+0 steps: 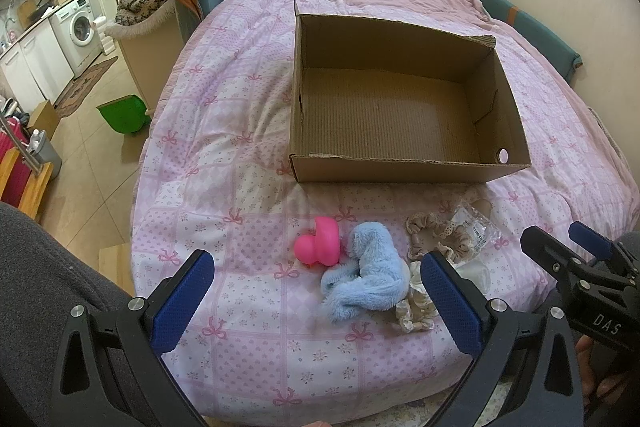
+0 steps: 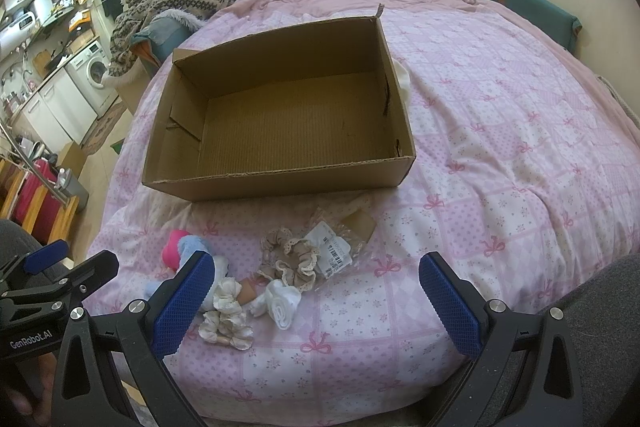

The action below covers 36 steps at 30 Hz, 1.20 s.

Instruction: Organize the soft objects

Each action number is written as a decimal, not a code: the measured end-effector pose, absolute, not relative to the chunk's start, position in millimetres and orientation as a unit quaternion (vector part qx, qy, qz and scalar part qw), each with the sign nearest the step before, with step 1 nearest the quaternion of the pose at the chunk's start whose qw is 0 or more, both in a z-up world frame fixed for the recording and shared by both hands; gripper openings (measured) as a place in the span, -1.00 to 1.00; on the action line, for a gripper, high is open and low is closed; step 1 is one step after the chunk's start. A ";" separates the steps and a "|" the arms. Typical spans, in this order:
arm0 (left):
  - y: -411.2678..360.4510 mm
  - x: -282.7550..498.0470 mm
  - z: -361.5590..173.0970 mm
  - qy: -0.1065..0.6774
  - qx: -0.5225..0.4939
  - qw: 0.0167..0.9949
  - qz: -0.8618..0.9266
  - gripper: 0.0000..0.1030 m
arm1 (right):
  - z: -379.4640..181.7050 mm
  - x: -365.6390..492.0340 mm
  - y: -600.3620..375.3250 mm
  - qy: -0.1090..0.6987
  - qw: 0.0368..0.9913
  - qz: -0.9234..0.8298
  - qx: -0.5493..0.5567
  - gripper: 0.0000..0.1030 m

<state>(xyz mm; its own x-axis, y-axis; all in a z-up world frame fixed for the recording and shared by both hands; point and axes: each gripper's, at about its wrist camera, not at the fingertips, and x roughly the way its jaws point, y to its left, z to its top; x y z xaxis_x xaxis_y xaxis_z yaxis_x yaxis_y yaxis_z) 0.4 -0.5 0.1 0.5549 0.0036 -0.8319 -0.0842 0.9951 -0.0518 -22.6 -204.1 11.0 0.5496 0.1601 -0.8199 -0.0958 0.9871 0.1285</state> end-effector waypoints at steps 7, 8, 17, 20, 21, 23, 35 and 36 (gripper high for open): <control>2.1 -0.4 -0.4 0.472 -0.043 0.880 0.025 1.00 | 11.0 -22.5 -204.5 0.469 0.879 0.073 0.035 1.00; 2.1 -0.5 -0.6 0.472 -0.043 0.880 0.025 1.00 | 11.1 -22.8 -203.8 0.469 0.879 0.073 0.035 1.00; 2.4 -0.7 -0.5 0.472 -0.042 0.880 0.025 1.00 | 11.1 -22.5 -204.1 0.469 0.879 0.073 0.035 1.00; 2.3 -0.5 -0.6 0.472 -0.042 0.880 0.025 1.00 | 11.1 -22.6 -204.1 0.469 0.879 0.073 0.035 1.00; 2.5 -0.6 -0.6 0.472 -0.042 0.880 0.025 1.00 | 11.0 -22.4 -204.4 0.469 0.879 0.073 0.035 1.00; 2.5 -0.6 -0.5 0.472 -0.042 0.880 0.025 1.00 | 11.1 -22.5 -204.2 0.469 0.879 0.073 0.035 1.00; 2.2 -0.9 -0.6 0.473 -0.043 0.880 0.027 1.00 | 11.0 -22.7 -204.5 0.469 0.879 0.073 0.034 1.00; 2.7 -1.3 -1.0 0.473 -0.044 0.880 0.027 1.00 | 11.0 -22.6 -204.8 0.469 0.879 0.073 0.034 1.00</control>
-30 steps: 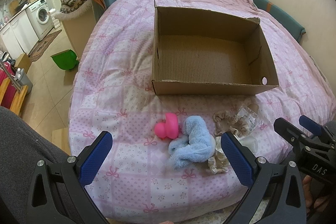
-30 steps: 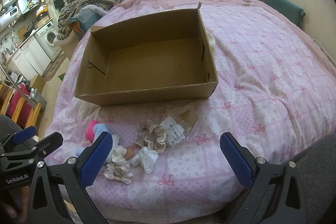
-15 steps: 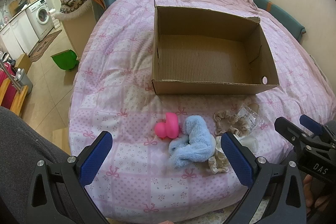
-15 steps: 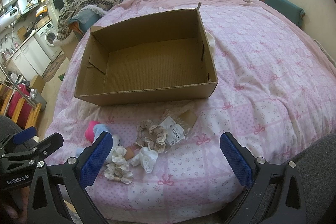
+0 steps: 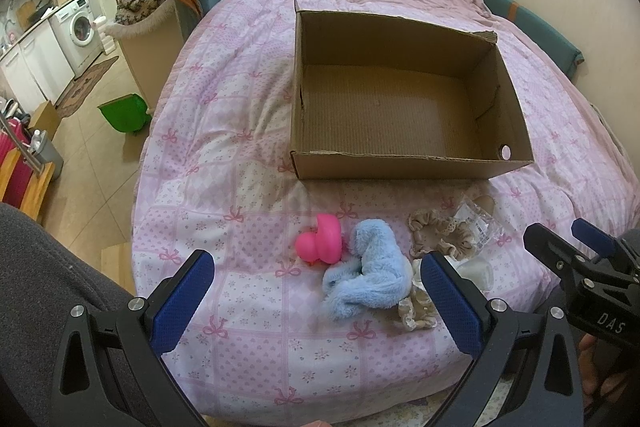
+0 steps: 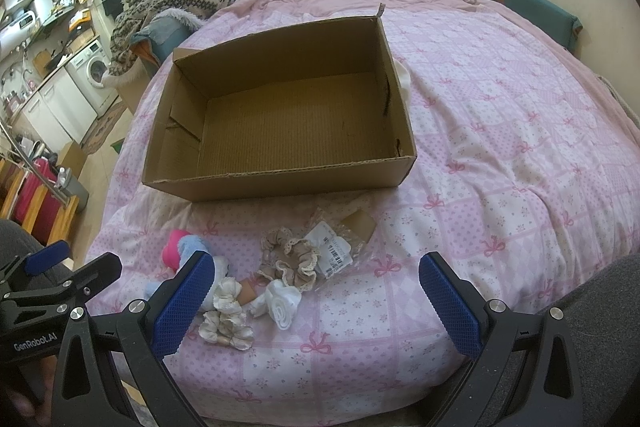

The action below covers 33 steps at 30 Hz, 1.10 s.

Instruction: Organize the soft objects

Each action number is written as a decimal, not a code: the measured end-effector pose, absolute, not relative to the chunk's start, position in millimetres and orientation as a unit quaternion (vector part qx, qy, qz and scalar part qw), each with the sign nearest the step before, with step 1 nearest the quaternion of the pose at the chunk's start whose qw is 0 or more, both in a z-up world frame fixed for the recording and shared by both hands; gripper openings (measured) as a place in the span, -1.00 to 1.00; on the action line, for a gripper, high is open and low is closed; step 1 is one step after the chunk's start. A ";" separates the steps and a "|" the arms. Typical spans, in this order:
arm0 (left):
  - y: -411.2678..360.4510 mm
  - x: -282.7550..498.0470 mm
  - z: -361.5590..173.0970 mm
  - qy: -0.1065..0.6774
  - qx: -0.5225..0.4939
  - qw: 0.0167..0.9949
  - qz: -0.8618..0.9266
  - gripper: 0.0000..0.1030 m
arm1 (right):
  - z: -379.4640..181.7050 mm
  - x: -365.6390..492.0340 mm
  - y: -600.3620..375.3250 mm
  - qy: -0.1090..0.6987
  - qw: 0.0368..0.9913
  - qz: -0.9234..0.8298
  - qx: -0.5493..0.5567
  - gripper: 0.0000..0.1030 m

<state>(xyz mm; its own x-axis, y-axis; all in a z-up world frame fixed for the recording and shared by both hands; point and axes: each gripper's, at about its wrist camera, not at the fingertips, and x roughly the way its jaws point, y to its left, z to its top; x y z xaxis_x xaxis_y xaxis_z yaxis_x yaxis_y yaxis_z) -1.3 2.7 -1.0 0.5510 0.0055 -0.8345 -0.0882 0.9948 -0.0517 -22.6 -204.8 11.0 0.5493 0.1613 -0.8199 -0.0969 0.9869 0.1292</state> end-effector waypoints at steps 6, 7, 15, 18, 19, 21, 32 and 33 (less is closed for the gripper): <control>5.1 -2.7 -2.2 0.474 -0.043 0.879 0.025 1.00 | 11.5 -22.0 -205.9 0.470 0.879 0.072 0.041 1.00; 5.0 -2.7 -2.3 0.474 -0.043 0.879 0.025 1.00 | 12.4 -21.8 -206.7 0.470 0.879 0.071 0.043 1.00; 12.3 5.3 2.8 0.490 -0.053 0.870 0.032 1.00 | 26.0 -14.0 -212.0 0.480 0.870 0.093 0.061 1.00; 18.2 13.4 4.3 0.502 -0.052 0.862 0.040 1.00 | 30.3 -4.7 -212.8 0.489 0.864 0.104 0.057 1.00; 19.7 17.6 3.9 0.507 -0.051 0.860 0.042 1.00 | 30.8 -1.0 -213.3 0.494 0.861 0.108 0.058 1.00; 22.8 26.7 3.0 0.518 -0.047 0.853 0.050 1.00 | 29.4 11.0 -214.1 0.514 0.846 0.124 0.062 1.00; 62.1 81.9 -54.8 0.635 -0.118 0.761 0.062 0.66 | -19.5 38.0 -235.0 0.569 0.809 0.101 0.105 1.00; 63.8 84.8 -63.5 0.644 -0.131 0.751 0.062 0.58 | -18.4 38.0 -236.1 0.565 0.812 0.100 0.107 1.00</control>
<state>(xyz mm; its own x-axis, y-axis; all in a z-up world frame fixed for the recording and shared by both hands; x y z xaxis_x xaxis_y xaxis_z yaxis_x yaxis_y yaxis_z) 84.8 63.8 -63.5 0.1617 -0.0755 -0.9840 -0.2616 0.9581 -0.1165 38.0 -236.1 -18.4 0.3405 0.2840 -0.8963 -0.0413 0.9569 0.2875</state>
